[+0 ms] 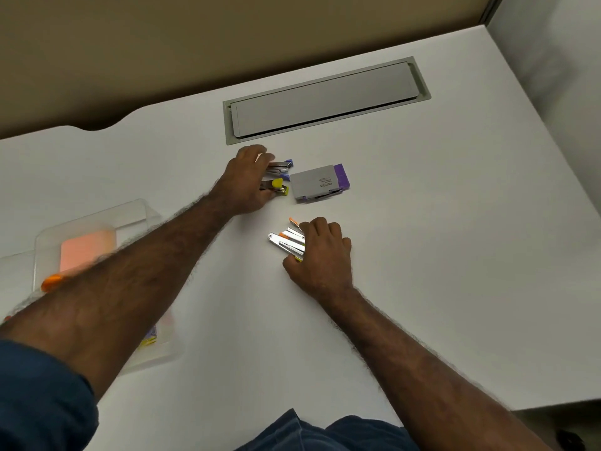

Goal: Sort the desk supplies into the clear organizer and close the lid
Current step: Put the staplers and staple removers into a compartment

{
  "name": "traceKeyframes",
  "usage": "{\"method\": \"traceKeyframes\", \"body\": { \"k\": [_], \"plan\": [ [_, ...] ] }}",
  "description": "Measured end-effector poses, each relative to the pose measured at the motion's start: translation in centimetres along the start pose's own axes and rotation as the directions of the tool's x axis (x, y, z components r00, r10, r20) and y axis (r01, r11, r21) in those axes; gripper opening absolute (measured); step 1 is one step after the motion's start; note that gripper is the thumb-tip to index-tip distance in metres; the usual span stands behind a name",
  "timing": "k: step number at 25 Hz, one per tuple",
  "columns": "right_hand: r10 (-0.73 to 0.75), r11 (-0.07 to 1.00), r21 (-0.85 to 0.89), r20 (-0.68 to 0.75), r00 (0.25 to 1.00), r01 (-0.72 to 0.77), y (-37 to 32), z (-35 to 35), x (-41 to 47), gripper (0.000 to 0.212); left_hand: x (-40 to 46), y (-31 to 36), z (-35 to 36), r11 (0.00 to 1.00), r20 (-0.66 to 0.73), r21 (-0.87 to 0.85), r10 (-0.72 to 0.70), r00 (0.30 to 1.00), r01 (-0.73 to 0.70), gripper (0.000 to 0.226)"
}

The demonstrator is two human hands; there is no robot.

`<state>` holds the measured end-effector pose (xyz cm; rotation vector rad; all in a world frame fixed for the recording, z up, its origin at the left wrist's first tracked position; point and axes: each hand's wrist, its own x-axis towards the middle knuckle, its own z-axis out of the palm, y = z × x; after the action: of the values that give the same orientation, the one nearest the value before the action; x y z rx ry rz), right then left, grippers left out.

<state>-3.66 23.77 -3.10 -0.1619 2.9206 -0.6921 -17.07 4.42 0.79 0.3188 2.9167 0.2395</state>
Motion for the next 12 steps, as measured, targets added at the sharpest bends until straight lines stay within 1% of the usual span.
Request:
{"method": "traceKeyframes", "body": {
  "k": [2,3,5,7,9,12],
  "plan": [
    [-0.020,1.000,0.023,-0.032,0.999,0.021,0.3,0.1,0.2,0.056,0.3,-0.3,0.1,0.999,0.079,-0.022,-0.025,0.997,0.027,0.084],
    [-0.030,0.999,0.037,-0.051,0.998,0.032,0.5,0.2,0.1,0.054,0.4,-0.3,0.2,0.998,0.103,-0.035,-0.041,0.994,0.045,0.083],
    [-0.038,0.998,0.053,-0.077,0.996,0.042,0.8,0.4,-0.1,0.051,0.2,-0.4,0.6,0.998,0.093,-0.009,-0.057,0.994,0.058,0.074],
    [-0.026,0.998,0.055,-0.080,0.996,0.030,1.0,0.6,-0.3,0.049,-0.4,-0.6,1.0,0.998,0.061,0.019,-0.057,0.997,0.056,0.058],
    [-0.003,0.999,0.047,-0.065,0.998,0.006,0.8,0.8,-0.4,0.048,-1.5,-0.8,1.5,0.996,0.048,-0.035,-0.080,0.996,0.082,0.048],
    [0.045,0.998,0.052,-0.036,0.998,-0.043,0.2,0.9,-0.9,0.048,-3.6,-1.1,1.8,0.985,0.063,-0.112,-0.123,0.990,0.130,0.042]
  ]
}}
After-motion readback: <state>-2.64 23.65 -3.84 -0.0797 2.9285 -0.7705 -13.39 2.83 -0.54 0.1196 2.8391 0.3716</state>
